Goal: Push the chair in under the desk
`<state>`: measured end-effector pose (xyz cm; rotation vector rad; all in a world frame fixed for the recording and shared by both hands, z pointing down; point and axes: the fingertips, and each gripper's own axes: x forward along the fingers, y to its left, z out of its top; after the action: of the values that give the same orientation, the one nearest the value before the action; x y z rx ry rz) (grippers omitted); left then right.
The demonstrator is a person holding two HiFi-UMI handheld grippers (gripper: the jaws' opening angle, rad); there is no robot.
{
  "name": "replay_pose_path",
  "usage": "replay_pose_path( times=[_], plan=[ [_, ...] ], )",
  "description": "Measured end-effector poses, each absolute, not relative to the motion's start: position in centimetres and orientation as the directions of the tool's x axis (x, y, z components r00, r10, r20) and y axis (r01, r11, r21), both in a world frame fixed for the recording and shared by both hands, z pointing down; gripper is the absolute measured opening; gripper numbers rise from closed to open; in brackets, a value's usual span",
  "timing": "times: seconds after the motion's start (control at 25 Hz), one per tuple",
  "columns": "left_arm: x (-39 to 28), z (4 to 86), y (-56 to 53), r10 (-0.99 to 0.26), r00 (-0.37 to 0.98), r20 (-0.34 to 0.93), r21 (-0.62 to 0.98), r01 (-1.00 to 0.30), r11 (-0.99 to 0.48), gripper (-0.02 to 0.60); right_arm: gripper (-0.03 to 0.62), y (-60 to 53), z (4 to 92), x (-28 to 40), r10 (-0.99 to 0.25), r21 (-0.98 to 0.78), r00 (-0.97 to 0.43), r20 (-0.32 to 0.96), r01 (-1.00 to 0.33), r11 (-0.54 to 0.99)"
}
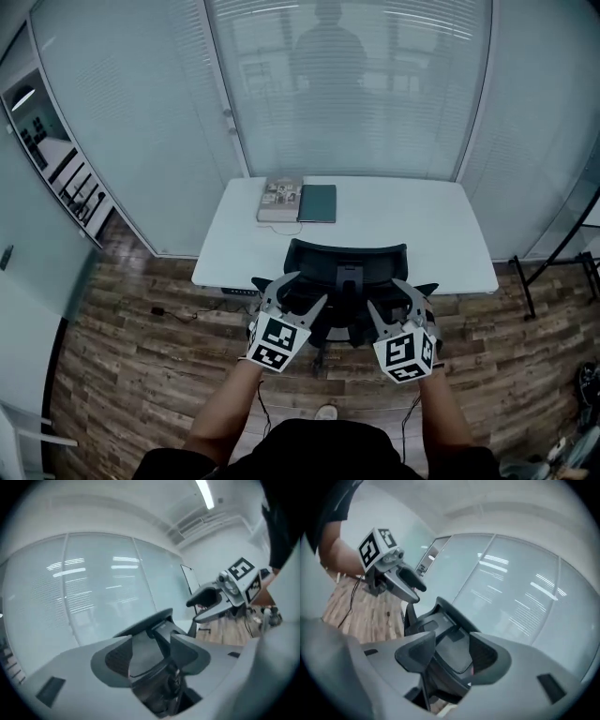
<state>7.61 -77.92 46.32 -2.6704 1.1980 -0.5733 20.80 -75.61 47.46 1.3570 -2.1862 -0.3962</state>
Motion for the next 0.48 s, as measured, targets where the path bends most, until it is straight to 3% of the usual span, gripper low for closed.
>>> replay_pose_path(
  times=[0.08,0.24,0.32,0.48],
  plan=[
    [6.4,44.6,-78.4,-0.822,0.536,0.192,-0.291,-0.769,-0.569,0.23,0.191,-75.3,44.5,21.1,-0.923,0.425,-0.349,0.162,-0.819,0.384],
    [4.1,44.2,-78.6,-0.906,0.404,0.13,-0.266,-0.866,-0.424,0.099,0.006,-74.4,41.5,22.4,-0.956,0.24,-0.294,0.014,-0.927,0.289],
    [3.5,44.4,-78.6,-0.916,0.382,0.125,-0.191,-0.896,-0.4,0.015,0.005,-74.3,41.4,23.0,-0.956,0.125,-0.292,0.01,-0.949,0.291],
    [3.5,44.9,-78.2,-0.91,0.398,0.12,-0.115,-0.905,-0.411,0.014,0.003,-73.9,41.0,23.9,-0.963,0.1,-0.27,0.002,-0.958,0.269]
  ],
)
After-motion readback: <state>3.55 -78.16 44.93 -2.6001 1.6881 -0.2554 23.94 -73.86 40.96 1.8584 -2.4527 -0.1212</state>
